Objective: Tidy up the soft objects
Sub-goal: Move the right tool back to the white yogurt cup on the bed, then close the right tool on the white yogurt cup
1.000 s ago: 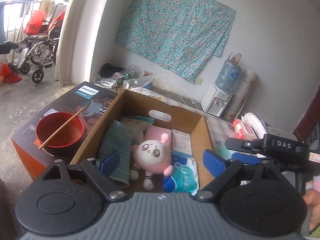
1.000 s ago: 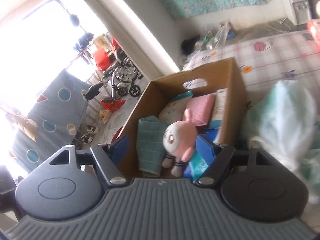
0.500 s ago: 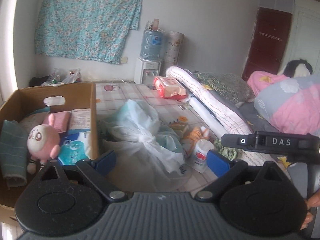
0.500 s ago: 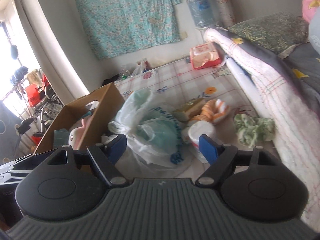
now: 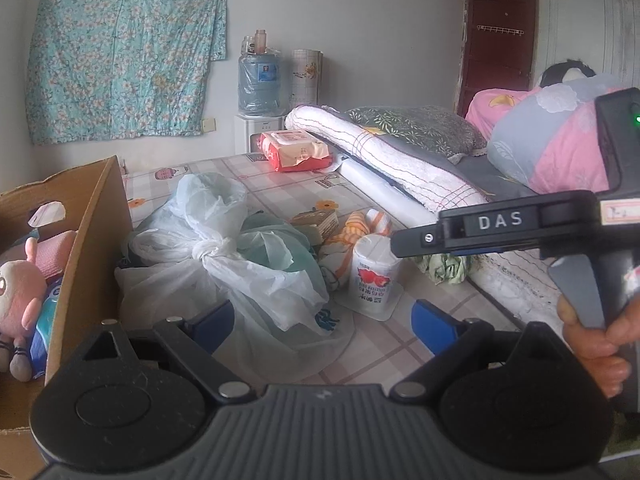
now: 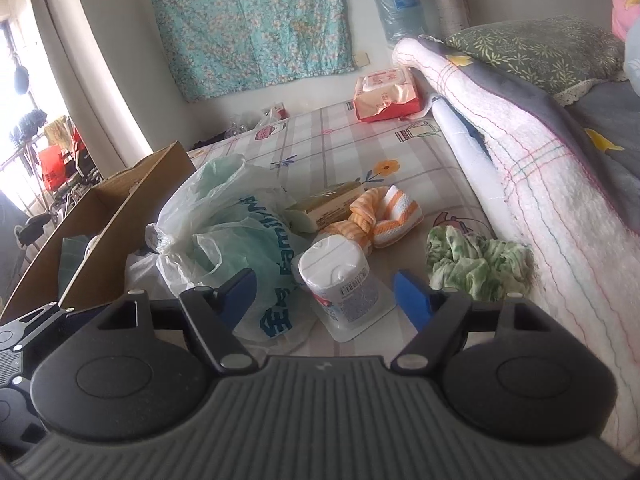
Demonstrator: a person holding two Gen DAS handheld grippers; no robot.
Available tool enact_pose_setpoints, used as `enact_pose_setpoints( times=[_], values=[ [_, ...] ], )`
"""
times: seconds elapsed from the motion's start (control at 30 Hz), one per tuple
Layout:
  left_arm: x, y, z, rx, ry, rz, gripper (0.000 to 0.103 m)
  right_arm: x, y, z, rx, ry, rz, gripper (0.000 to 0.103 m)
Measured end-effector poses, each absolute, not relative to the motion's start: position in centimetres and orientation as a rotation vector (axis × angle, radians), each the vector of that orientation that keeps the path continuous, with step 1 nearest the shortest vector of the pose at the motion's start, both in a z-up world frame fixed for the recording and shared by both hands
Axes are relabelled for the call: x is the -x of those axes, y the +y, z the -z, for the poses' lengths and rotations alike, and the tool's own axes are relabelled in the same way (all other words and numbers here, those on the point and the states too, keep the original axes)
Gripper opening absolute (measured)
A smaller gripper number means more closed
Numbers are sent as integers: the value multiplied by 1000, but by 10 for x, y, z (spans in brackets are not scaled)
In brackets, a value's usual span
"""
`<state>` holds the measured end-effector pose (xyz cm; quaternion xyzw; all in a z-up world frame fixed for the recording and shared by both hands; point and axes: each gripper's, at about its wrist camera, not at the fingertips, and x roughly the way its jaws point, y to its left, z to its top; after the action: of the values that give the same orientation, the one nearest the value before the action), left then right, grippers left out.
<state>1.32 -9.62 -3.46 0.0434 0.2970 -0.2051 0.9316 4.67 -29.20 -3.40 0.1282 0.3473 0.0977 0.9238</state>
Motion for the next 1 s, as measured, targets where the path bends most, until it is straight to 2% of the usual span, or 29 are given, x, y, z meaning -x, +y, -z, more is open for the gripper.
enact_pose_setpoints(
  times=[0.17,0.23,0.3,0.37,0.57,0.77,1.0],
  values=[
    [-17,-92,40,-65,601,445,96,-81,-278,49,-160,734,-228,75],
    [-18,-91,41,-76,603,449,96,-89,-273,54,-125,739,-220,70],
    [-18,-88,41,-66,604,470,96,-95,-272,61,-115,751,-211,57],
    [-18,-84,40,-46,608,488,96,-98,-274,66,-151,766,-227,52],
    [-15,-78,37,-15,602,501,96,-95,-278,67,-187,772,-218,50],
    [-10,-72,33,-9,634,515,99,-86,-310,65,-478,871,-256,50],
    [-8,-64,40,22,680,509,100,-80,-336,93,-856,981,-359,50]
  ],
)
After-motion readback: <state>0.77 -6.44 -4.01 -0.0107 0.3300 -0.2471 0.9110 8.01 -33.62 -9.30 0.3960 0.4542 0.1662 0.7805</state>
